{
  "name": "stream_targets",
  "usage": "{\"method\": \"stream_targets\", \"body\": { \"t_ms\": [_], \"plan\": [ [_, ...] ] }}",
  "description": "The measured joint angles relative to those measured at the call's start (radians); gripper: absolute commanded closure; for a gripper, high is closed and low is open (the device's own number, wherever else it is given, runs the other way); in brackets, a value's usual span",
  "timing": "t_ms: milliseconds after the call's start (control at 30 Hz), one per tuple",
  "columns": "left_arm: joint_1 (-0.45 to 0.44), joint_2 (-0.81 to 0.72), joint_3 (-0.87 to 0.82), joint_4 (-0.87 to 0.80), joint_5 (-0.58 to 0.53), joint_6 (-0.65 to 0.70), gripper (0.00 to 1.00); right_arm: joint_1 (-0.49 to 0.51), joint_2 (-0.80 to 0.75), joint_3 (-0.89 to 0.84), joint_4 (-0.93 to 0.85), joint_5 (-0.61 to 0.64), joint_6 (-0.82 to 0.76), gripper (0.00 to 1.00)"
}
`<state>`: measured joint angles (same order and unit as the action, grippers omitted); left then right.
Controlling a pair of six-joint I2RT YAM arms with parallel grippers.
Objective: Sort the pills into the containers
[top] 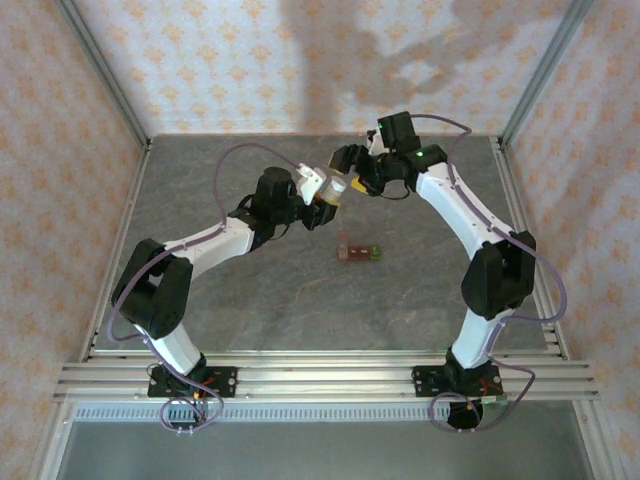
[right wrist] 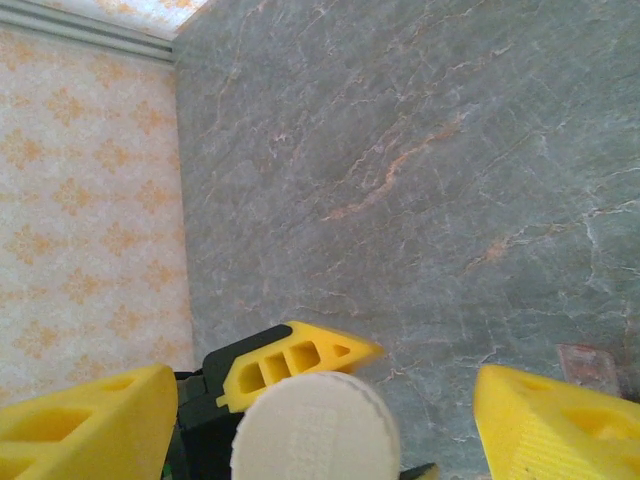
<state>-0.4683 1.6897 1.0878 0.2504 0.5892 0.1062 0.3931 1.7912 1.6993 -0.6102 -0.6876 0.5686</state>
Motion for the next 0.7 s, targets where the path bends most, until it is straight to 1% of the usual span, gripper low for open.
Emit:
{"method": "stream_targets", "body": {
  "t_ms": [100, 200, 367, 467, 600, 700],
  "plan": [
    [0.000, 0.000, 0.000, -0.001, 0.006, 0.000, 1.00, 0.013, 0.004, 0.001, 0.003, 0.000, 0.000, 0.27],
    [0.000, 0.000, 0.000, -0.001, 0.006, 0.000, 1.00, 0.024, 0.007, 0.001, 0.006, 0.000, -0.001, 0.33],
    [0.004, 0.000, 0.001, 0.000, 0.006, -0.003, 1.00, 0.030, 0.010, -0.006, 0.022, 0.000, 0.002, 0.53],
    [0.012, 0.000, 0.002, -0.003, 0.010, -0.005, 1.00, 0.030, 0.010, -0.029, 0.042, 0.000, 0.004, 0.61],
    [0.018, 0.002, 0.002, -0.005, 0.016, -0.029, 1.00, 0.029, 0.010, -0.044, 0.073, -0.002, 0.003, 0.65],
    [0.029, 0.002, 0.002, 0.004, 0.041, -0.057, 1.00, 0.029, 0.010, -0.047, 0.093, -0.011, -0.024, 0.67]
  ]
}}
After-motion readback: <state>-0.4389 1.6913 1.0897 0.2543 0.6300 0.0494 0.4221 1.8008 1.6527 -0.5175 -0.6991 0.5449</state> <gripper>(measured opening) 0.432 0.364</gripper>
